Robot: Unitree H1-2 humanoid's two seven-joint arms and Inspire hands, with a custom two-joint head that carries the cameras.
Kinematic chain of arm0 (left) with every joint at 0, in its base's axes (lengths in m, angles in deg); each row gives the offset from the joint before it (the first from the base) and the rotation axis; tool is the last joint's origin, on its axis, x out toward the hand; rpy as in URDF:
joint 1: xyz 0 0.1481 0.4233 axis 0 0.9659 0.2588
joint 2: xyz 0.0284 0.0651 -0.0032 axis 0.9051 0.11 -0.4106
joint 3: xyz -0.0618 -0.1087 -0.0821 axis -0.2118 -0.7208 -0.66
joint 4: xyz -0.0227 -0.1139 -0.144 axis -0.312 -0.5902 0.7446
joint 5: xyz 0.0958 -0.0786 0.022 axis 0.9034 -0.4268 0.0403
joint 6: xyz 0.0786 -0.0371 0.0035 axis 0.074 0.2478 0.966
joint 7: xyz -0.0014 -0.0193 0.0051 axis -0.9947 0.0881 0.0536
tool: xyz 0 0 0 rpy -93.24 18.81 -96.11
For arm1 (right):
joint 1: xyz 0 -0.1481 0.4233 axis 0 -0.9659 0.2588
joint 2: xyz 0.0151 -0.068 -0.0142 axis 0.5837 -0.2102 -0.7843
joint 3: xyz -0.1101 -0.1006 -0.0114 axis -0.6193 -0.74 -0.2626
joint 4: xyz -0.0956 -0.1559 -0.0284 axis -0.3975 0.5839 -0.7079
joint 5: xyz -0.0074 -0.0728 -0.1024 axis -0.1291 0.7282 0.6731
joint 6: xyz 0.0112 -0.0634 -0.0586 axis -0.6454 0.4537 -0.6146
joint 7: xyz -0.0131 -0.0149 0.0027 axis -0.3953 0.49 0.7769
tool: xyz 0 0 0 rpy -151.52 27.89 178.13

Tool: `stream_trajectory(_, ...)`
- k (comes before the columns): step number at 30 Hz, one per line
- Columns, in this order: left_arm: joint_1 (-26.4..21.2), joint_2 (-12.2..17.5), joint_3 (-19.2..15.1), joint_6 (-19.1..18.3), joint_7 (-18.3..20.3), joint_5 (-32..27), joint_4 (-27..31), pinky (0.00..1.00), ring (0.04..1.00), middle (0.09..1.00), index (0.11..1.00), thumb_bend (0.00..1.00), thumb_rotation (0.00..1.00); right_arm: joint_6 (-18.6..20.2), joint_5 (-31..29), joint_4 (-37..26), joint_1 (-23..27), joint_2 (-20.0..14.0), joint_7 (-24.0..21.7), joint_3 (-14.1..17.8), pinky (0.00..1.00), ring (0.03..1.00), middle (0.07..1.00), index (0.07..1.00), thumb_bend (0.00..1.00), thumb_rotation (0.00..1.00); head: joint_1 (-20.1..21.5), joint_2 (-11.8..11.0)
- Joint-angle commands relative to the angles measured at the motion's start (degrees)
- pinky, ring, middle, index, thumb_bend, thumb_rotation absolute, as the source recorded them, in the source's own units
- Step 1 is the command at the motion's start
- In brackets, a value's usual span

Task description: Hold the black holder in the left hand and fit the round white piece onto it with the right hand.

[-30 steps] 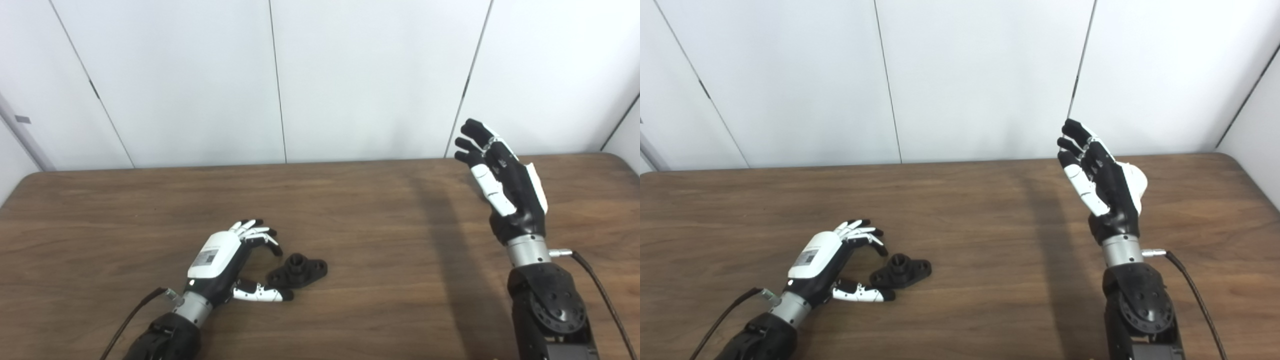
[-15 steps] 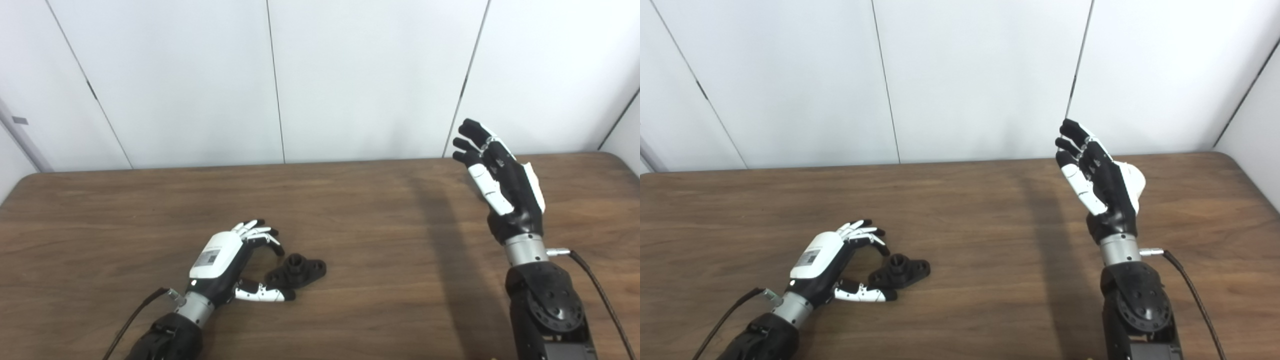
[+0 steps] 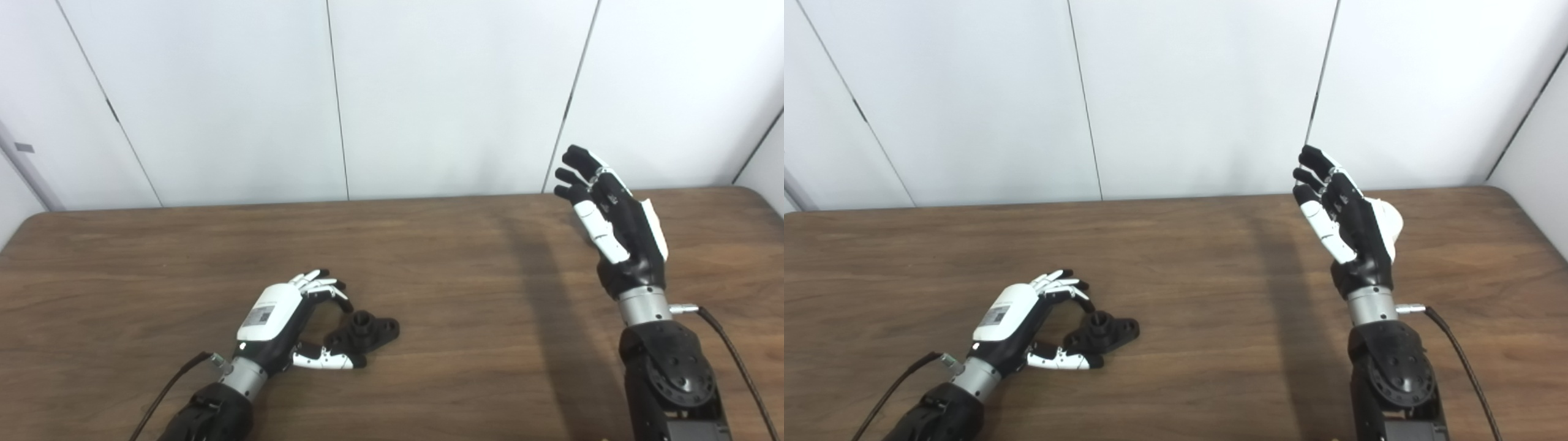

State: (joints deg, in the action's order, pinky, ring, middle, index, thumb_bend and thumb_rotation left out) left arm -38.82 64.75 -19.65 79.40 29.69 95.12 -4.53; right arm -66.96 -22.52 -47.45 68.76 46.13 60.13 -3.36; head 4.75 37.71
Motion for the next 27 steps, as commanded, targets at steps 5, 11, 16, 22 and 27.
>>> stream_trajectory(5, 0.06, -0.61, 2.68, 0.83, 2.49, 1.69, -1.82, 0.95, 0.915, 0.802, 0.616, 1.0, 0.33, -1.2, -0.03, -2.68, 1.39, 0.15, 0.26, 0.11, 0.8, 0.842, 0.869, 0.836, 0.52, 0.6, 0.3, 0.15)
stream_trajectory(11, 0.07, -0.39, 2.56, 1.24, 1.94, 1.36, -1.78, 0.93, 0.902, 0.783, 0.587, 1.0, 0.29, -3.12, 0.53, -1.62, 1.63, -0.37, -0.02, 0.03, 0.8, 0.842, 0.875, 0.846, 0.5, 0.6, 0.3, 0.15)
stream_trajectory(16, -0.02, 0.0, 2.14, 1.82, 1.45, 1.08, -1.37, 0.94, 0.886, 0.76, 0.549, 1.0, 0.25, -3.07, 0.16, -1.81, 1.78, -0.53, -0.3, 0.11, 0.8, 0.845, 0.873, 0.843, 0.49, 0.61, 0.18, 0.6)
stream_trajectory(22, -0.23, 0.46, 1.45, 3.2, 1.28, 0.02, -1.65, 0.98, 0.875, 0.73, 0.49, 0.61, 0.09, -2.68, -0.11, -1.86, 1.91, -0.32, -0.13, 0.22, 0.8, 0.842, 0.866, 0.835, 0.5, 0.59, 0.16, 0.63)
stream_trajectory(27, -0.29, 0.61, 0.7, 4.94, 1.18, -1.24, -2.08, 0.99, 0.87, 0.706, 0.482, 0.53, 0.06, -2.49, 0.35, -2.06, 2.05, -0.14, 0.17, 0.07, 0.79, 0.838, 0.861, 0.826, 0.49, 0.59, 0.16, 0.63)
